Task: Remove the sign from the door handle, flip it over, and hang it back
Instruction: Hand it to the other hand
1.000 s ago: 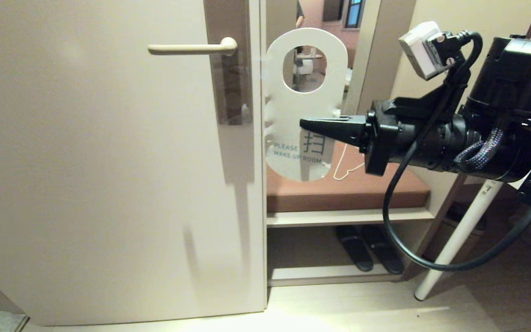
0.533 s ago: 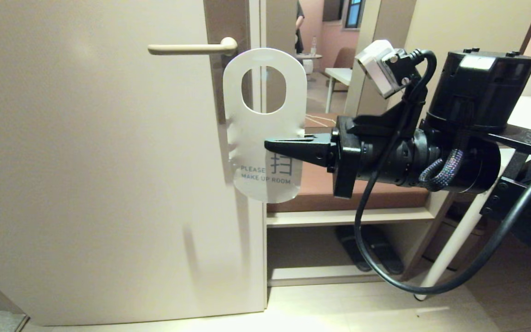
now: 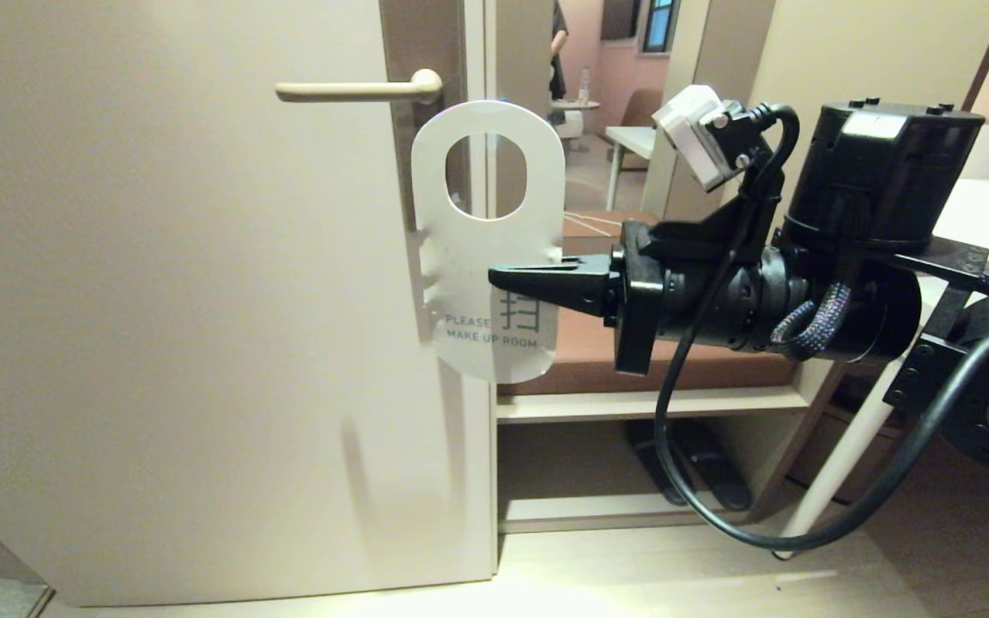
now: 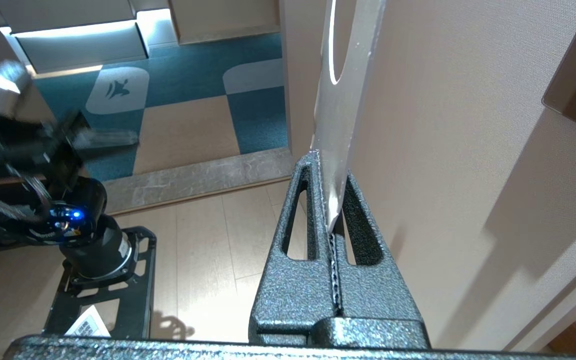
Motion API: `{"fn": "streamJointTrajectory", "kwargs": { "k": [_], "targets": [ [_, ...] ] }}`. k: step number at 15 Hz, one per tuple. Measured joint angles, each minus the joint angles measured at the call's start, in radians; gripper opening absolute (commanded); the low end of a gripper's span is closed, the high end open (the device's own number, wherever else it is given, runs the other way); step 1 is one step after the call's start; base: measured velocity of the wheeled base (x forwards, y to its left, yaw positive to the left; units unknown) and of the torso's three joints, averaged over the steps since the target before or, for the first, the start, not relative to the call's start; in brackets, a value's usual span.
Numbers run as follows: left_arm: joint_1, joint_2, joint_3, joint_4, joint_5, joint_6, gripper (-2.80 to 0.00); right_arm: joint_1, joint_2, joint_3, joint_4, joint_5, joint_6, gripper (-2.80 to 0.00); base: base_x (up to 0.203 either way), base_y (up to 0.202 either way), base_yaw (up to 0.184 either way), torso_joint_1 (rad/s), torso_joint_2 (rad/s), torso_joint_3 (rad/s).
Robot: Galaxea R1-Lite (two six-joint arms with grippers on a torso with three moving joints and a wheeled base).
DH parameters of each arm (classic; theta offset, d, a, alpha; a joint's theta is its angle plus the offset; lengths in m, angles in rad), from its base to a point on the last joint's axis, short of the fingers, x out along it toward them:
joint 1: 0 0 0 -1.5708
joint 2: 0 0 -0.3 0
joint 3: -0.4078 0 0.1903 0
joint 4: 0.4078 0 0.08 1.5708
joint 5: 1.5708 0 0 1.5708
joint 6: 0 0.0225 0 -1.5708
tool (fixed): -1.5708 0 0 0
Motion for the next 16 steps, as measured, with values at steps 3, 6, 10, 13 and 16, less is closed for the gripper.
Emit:
{"fn": "streamJointTrajectory", "kwargs": {
  "k": [3, 6, 10, 13, 16],
  "targets": [
    [-0.066, 0.145, -0.145, -0.004, -0.014, -0.054, -2.80, 0.000, 0.000, 0.000, -0.001, 0.001, 0.001, -2.80, 0.000, 0.000, 0.000, 0.000, 0.00, 0.000],
    [-0.214, 0.326, -0.287, -0.046, -0.013, -0.133, -2.80, 0.000, -0.002, -0.001, -0.002, 0.003, 0.003, -2.80, 0.000, 0.000, 0.000, 0.000, 0.00, 0.000],
    [-0.274, 0.582, -0.387, -0.192, -0.047, -0.162, -2.80, 0.000, -0.006, -0.002, -0.004, 0.005, 0.007, -2.80, 0.000, 0.000, 0.000, 0.000, 0.00, 0.000],
    [-0.277, 0.759, -0.469, -0.275, -0.188, -0.166, -2.80, 0.000, -0.007, -0.005, -0.004, 0.010, 0.009, -2.80, 0.000, 0.000, 0.000, 0.000, 0.00, 0.000],
    [-0.277, 0.895, -0.533, -0.320, -0.361, -0.167, -2.80, 0.000, -0.011, -0.006, -0.004, 0.016, 0.011, -2.80, 0.000, 0.000, 0.000, 0.000, 0.00, 0.000]
  ]
}}
